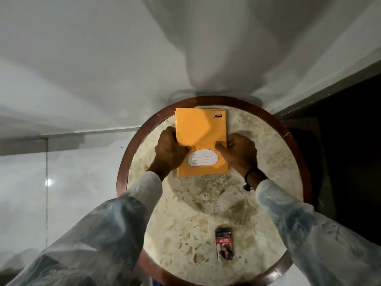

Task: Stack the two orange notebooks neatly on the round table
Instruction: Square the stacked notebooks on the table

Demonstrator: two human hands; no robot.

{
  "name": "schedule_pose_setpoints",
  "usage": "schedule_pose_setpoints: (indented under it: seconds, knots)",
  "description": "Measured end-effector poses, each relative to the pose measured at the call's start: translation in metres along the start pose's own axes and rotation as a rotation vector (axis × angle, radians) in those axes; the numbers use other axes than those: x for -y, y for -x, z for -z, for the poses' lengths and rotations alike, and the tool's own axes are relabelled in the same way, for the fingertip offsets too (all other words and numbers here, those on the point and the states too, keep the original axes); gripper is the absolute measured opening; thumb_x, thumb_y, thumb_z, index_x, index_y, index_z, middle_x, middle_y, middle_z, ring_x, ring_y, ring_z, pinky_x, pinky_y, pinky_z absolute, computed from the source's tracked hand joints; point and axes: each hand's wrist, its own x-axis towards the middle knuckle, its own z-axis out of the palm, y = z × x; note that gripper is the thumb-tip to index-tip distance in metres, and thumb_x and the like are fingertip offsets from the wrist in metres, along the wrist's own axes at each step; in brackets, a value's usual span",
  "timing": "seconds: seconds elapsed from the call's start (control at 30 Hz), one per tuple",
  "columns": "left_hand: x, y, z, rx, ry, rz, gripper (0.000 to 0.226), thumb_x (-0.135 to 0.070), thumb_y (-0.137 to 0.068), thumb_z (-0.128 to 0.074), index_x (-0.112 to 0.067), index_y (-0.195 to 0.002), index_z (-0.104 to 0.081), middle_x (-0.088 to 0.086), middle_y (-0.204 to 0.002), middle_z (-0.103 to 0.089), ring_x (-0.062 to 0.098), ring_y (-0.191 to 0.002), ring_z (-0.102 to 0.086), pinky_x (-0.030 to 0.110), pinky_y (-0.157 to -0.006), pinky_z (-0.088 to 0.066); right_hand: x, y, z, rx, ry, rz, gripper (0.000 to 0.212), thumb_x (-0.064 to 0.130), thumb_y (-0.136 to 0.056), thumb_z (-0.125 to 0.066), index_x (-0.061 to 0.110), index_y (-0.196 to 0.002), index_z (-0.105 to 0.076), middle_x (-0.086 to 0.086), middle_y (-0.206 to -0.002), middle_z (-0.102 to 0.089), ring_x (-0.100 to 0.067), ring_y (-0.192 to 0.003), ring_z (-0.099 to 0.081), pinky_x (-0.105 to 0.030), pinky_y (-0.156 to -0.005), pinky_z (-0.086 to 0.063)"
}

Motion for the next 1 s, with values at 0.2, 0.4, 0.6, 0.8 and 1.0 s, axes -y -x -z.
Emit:
schedule_pose_setpoints:
  seconds: [0.2,0.4,0.6,0.8,1.0]
  knots:
    - [0.018,0.032,-0.010,-0.285,0.108,-0.459,0.041,-0.020,-0.095,-0.069,-0.006,-0.128,-0.048,0.011,-0.110,-0.065,0.016,-0.090,-0.057,0.016,-0.074,-0.048,0.018,0.019,0.007,-0.168,-0.422,0.228,0.039,0.015,-0.086,-0.074,0.011,-0.124,-0.064,-0.007,-0.117,-0.075,-0.020,-0.106,-0.072,-0.036,-0.088,-0.061]
    - [0.024,0.057,-0.028,-0.347,0.146,-0.352,0.042,-0.028,-0.103,-0.057,-0.006,-0.136,-0.044,0.015,-0.126,-0.058,0.029,-0.115,-0.059,0.047,-0.102,-0.052,0.001,0.057,-0.013,-0.323,-0.324,0.369,0.032,0.011,-0.090,-0.075,-0.004,-0.116,-0.065,-0.018,-0.109,-0.073,-0.029,-0.101,-0.071,-0.050,-0.085,-0.061]
    - [0.027,0.046,-0.018,-0.377,0.125,-0.341,0.049,-0.025,-0.096,-0.068,-0.008,-0.139,-0.050,0.013,-0.120,-0.060,0.022,-0.102,-0.058,0.041,-0.088,-0.055,0.013,0.040,0.002,-0.151,-0.214,0.200,0.030,0.029,-0.085,-0.074,0.012,-0.111,-0.071,-0.008,-0.105,-0.078,-0.027,-0.092,-0.074,-0.040,-0.073,-0.062]
    - [0.025,0.023,-0.017,-0.280,0.024,-0.095,0.050,-0.024,-0.088,-0.075,-0.003,-0.131,-0.062,0.019,-0.120,-0.060,0.035,-0.108,-0.061,0.046,-0.098,-0.054,0.016,0.012,-0.015,-0.009,-0.095,-0.022,0.036,0.029,-0.079,-0.075,0.004,-0.064,-0.054,-0.024,-0.084,-0.066,-0.040,-0.079,-0.061,-0.033,-0.062,-0.038]
    - [0.018,0.033,-0.030,-0.419,-0.277,-0.163,0.059,-0.036,-0.096,-0.057,-0.004,-0.145,-0.047,0.024,-0.149,-0.047,0.043,-0.133,-0.049,0.051,-0.111,-0.044,0.003,0.024,-0.012,-0.048,-0.053,-0.028,0.022,0.026,-0.083,-0.069,0.014,-0.069,-0.056,-0.015,-0.080,-0.058,-0.032,-0.075,-0.053,-0.032,-0.066,-0.038]
